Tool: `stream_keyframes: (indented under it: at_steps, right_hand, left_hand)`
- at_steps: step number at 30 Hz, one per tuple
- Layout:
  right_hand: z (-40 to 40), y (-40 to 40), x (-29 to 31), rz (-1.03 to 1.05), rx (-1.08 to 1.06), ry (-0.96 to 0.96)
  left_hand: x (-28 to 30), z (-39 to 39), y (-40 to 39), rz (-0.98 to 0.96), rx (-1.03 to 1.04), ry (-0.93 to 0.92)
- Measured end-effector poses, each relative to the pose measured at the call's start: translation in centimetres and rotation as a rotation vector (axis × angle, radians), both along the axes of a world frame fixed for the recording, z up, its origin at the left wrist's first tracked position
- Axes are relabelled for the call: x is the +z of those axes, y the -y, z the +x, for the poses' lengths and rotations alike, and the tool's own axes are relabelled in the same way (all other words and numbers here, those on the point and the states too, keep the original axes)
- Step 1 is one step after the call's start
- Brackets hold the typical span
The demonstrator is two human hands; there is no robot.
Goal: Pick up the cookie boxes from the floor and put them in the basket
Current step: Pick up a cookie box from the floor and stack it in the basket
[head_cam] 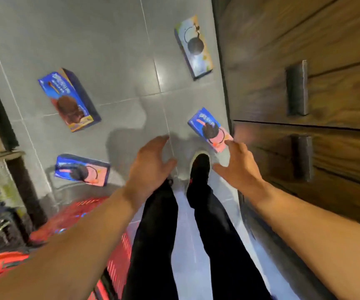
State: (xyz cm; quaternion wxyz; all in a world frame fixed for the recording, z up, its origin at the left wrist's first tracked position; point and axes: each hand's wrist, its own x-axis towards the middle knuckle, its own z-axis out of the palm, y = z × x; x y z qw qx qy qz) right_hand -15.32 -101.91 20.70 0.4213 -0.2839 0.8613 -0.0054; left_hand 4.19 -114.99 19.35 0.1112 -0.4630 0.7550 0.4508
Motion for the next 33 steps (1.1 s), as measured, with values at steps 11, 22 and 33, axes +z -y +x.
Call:
stream_keyframes:
  at_steps: [11,22,33]
  right_hand:
    - [-4.0,-1.6,-30.2,0.065,0.073,-0.231]
    - [-4.1,-1.7,-32.2,0.033,0.349,-0.195]
    - [0.7,5.5,-7.2,-0.039,0.702,0.0]
  left_hand:
    - [-29.7,-8.3,-2.3,0.008,-0.293,0.031]
    - [-32.5,-11.2,-2.2,-0.137,-0.486,0.077]
    - [-7.5,-1.6,2.5,-0.087,-0.367,0.151]
